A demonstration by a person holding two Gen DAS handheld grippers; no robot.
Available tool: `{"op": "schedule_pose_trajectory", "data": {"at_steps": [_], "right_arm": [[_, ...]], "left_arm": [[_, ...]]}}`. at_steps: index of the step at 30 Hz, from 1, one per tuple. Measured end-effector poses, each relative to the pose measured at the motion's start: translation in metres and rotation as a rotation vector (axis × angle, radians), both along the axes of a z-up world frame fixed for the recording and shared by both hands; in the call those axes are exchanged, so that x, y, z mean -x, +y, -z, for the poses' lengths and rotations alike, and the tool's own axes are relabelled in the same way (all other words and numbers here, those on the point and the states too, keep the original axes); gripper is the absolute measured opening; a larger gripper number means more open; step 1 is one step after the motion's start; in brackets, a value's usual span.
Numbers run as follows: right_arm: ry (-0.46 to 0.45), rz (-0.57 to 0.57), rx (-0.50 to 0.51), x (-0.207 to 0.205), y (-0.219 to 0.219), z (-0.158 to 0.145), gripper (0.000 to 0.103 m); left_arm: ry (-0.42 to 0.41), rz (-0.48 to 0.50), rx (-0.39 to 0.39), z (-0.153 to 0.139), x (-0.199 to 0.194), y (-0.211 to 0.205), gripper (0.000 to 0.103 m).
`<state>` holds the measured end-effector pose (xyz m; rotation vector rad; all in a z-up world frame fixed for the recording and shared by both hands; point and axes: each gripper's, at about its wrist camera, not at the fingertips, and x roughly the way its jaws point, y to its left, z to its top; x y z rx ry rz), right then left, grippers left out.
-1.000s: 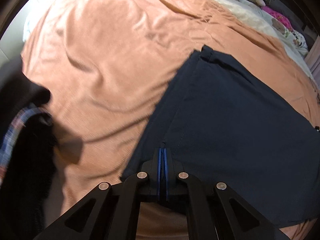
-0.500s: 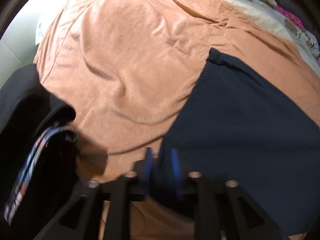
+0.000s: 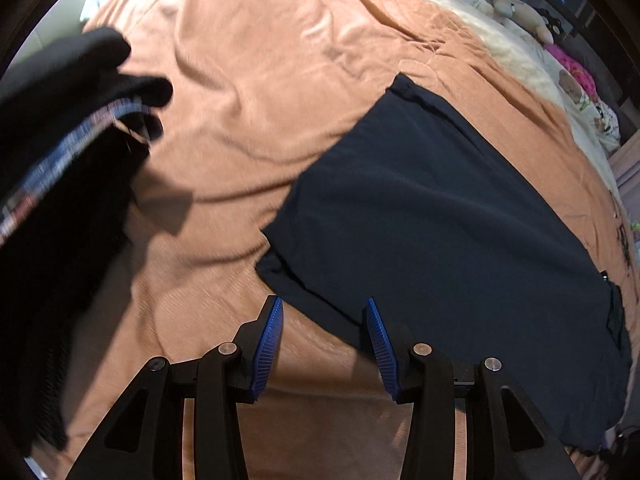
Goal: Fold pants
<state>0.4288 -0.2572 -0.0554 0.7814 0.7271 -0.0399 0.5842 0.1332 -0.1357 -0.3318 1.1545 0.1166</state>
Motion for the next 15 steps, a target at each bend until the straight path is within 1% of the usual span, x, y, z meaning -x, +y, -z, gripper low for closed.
{"op": "schedule_pose_trajectory", "data": {"at_steps": [4, 6, 9, 13, 15], "right_arm": [[-0.011, 0.004, -0.012, 0.005, -0.002, 0.004, 0.083], [-0.023, 0.01, -0.026, 0.001, -0.003, 0.005, 0.083], [-0.044, 0.032, -0.045, -0.003, -0.006, 0.007, 0.083], [-0.079, 0.092, -0.084, -0.004, -0.014, 0.013, 0.083], [-0.093, 0.119, -0.095, -0.005, -0.018, 0.014, 0.083]], "left_arm": [[0.018, -0.037, 0.098, 0.011, 0.003, 0.001, 0.046], [0.004, -0.045, 0.113, 0.012, 0.003, -0.002, 0.048], [-0.036, -0.07, 0.137, 0.013, 0.001, -0.002, 0.048], [-0.136, -0.103, 0.231, 0.007, 0.003, 0.003, 0.048], [-0.143, -0.112, 0.257, 0.009, 0.004, 0.004, 0.048]]}}
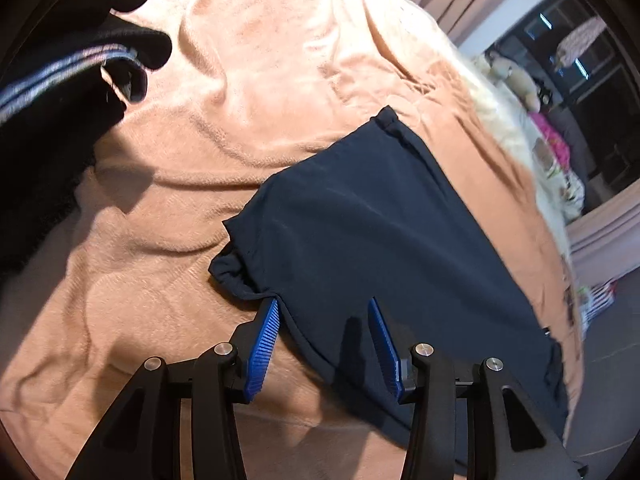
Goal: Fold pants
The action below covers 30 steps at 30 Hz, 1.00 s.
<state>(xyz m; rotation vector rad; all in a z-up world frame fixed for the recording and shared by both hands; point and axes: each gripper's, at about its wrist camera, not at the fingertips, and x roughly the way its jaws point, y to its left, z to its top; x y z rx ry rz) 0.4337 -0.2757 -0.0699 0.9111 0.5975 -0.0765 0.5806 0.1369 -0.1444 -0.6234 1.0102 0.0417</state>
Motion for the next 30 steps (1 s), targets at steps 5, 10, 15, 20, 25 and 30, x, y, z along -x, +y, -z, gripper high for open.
{"op": "schedule_pose_trajectory", "data": {"at_steps": [5, 10, 15, 20, 25, 30], "right_arm": [[-0.021, 0.059, -0.013, -0.004, -0.007, 0.005, 0.083], [-0.024, 0.143, -0.027, -0.008, -0.011, 0.01, 0.071], [-0.03, 0.186, -0.053, -0.007, -0.01, 0.019, 0.042], [-0.022, 0.18, -0.074, -0.004, -0.007, 0.022, 0.015], [-0.031, 0.172, -0.055, 0.006, -0.016, 0.013, 0.001], [-0.059, 0.161, -0.033, 0.003, -0.025, -0.005, 0.0]], "left_arm": [[0.018, -0.007, 0.051, 0.012, -0.001, -0.004, 0.048], [0.009, -0.064, 0.105, 0.014, 0.0, 0.002, 0.048], [-0.019, -0.095, 0.089, 0.015, 0.003, 0.013, 0.037], [-0.044, -0.127, 0.118, 0.013, 0.011, 0.02, 0.007], [-0.085, -0.121, 0.058, -0.007, 0.02, 0.018, 0.002], [-0.114, -0.116, 0.016, -0.032, 0.03, 0.013, 0.002]]}}
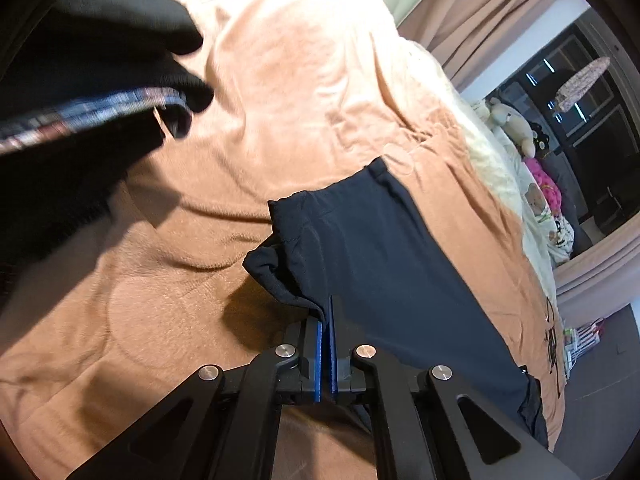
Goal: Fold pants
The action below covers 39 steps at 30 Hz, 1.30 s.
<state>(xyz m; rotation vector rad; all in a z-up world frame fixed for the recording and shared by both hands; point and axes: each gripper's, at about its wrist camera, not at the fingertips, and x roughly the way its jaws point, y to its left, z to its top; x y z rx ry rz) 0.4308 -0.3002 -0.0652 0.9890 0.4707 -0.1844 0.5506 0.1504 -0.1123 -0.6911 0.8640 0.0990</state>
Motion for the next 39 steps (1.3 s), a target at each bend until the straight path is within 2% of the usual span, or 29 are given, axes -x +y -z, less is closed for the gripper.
{"op": "schedule_pose_trajectory", "data": {"at_steps": [6, 14, 24, 39], "right_arm": [[-0.002, -0.036, 0.023, 0.007, 0.001, -0.009, 0.0], [0.001, -0.081, 0.033, 0.02, -0.009, -0.022, 0.0], [0.013, -0.137, 0.075, 0.04, -0.018, -0.033, 0.0], [0.026, -0.203, 0.092, 0.057, -0.03, -0.04, 0.0]], "left_arm": [[-0.014, -0.01, -0.013, -0.019, 0.02, 0.006, 0.002], [-0.015, -0.032, -0.017, -0.033, 0.068, 0.016, 0.002], [-0.01, -0.048, 0.002, -0.031, 0.14, 0.03, 0.002], [-0.007, -0.068, 0.018, -0.024, 0.218, 0.045, 0.002]]}}
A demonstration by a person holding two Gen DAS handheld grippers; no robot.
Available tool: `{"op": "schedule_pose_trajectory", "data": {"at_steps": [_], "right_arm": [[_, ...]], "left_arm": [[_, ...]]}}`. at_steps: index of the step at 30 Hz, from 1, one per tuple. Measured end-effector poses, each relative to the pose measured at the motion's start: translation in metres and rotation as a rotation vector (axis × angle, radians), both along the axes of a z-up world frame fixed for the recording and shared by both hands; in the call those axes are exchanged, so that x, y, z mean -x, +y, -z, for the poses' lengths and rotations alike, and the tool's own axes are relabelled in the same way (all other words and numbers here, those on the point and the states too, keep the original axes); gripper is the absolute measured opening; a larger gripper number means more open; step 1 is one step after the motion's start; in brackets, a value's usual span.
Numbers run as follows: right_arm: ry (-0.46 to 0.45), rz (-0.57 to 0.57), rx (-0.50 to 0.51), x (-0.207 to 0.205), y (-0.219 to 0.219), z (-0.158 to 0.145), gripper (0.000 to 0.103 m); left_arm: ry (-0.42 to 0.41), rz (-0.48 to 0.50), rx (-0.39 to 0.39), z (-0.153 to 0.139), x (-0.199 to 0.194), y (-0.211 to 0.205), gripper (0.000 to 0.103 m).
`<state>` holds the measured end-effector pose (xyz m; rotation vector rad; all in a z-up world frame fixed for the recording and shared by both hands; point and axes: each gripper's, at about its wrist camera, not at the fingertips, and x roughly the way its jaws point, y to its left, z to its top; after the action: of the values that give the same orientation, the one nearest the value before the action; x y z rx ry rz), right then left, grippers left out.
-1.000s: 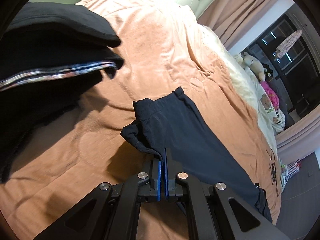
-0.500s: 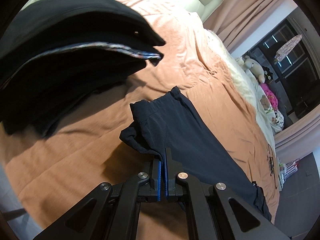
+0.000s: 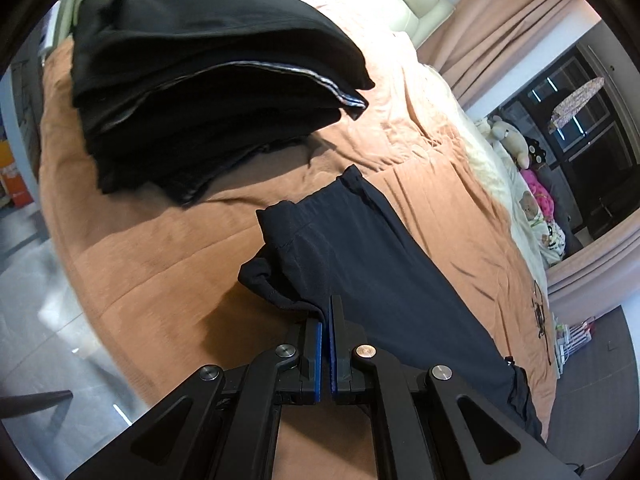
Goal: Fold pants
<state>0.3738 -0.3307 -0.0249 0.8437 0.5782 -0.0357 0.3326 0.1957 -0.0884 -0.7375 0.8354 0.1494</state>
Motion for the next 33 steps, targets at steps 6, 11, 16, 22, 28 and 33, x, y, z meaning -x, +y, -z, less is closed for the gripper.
{"op": "schedule_pose_trajectory", "data": {"at_steps": [6, 11, 16, 22, 28, 33], "right_arm": [[0.021, -0.013, 0.016, 0.001, -0.001, -0.003, 0.0], [0.04, 0.008, -0.006, 0.0, -0.003, 0.008, 0.0], [0.084, 0.014, -0.019, -0.002, 0.006, 0.019, 0.018], [0.094, -0.004, -0.054, 0.003, 0.032, 0.019, 0.062], [0.096, -0.071, -0.082, 0.008, 0.063, 0.02, 0.062], [0.11, -0.143, -0.094, 0.007, 0.088, 0.024, 0.062]], "left_arm": [[0.0, 0.005, 0.013, 0.008, 0.014, 0.004, 0.002], [0.026, 0.025, 0.047, 0.033, 0.013, 0.008, 0.002], [0.06, 0.051, 0.061, 0.053, 0.009, 0.011, 0.004], [0.04, 0.08, 0.132, 0.064, 0.005, 0.015, 0.029], [0.015, 0.109, 0.16, 0.066, -0.003, 0.017, 0.039], [0.003, 0.126, 0.188, 0.068, -0.003, 0.023, 0.039]]}}
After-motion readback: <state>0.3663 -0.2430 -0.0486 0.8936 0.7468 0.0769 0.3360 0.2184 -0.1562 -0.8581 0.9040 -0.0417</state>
